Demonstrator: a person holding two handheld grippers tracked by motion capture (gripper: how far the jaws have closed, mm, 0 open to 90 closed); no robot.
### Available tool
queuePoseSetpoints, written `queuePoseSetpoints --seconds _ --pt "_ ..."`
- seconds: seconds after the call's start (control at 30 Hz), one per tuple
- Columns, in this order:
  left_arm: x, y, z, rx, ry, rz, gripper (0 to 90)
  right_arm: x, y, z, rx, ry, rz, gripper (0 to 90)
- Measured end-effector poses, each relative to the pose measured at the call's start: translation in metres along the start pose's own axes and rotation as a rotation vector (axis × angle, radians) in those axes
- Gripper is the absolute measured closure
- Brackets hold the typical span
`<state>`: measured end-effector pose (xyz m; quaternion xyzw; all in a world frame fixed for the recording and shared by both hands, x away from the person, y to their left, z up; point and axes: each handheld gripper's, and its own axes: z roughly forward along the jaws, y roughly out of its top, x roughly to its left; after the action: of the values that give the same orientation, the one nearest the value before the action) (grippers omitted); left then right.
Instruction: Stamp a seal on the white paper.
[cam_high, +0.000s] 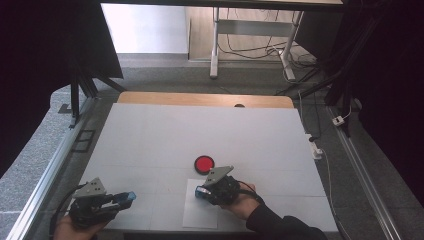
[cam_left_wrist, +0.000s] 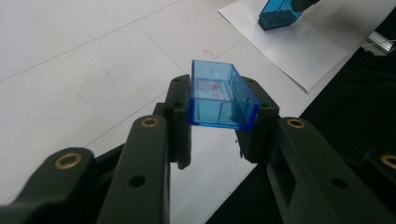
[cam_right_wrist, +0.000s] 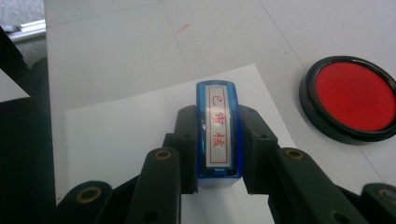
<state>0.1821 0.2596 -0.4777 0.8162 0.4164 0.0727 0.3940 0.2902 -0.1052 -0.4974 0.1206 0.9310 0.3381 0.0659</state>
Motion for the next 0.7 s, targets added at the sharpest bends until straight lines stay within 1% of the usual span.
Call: queuePoseSetpoints --seconds 0.13,0.17,0.3,0.37,0.4,0.57,0.6,0.7 --pt "0.0001 -0.0001 0.0000 0.000 0.000 0.000 67.5 -0.0053 -0.0020 0.0002 -0.014 0.028 0.036 71.8" --pt "0.0001 -0.0001 0.0000 0.000 -0.001 0.000 67.5 -0.0051 -0.0020 0.0002 -0.013 0.026 0.035 71.8" --pt "-0.0001 0.0000 0.0001 0.001 0.000 0.001 67.5 0.0000 -0.0005 0.0006 -0.005 -0.002 -0.003 71.8" --pt "-0.0001 0.0002 0.0003 0.001 -0.001 0.001 67.5 0.0029 0.0007 0.0003 0.006 -0.016 -0.013 71.8" --pt "-0.0001 0.0002 0.0004 0.002 -0.002 -0.001 67.5 0.0034 0.0008 0.0008 0.003 -0.017 -0.023 71.8" --pt "0.0000 0.0001 0.0003 0.002 -0.001 0.000 67.5 -0.0036 -0.0009 0.0005 -0.003 0.016 0.012 71.8" --pt "0.0000 0.0001 0.0004 0.002 0.000 0.000 67.5 -0.0028 -0.0007 0.0006 -0.002 0.014 0.012 71.8" --pt "-0.0001 0.0002 0.0004 0.003 -0.001 0.000 67.5 0.0022 0.0011 0.0008 0.008 -0.011 -0.007 71.8"
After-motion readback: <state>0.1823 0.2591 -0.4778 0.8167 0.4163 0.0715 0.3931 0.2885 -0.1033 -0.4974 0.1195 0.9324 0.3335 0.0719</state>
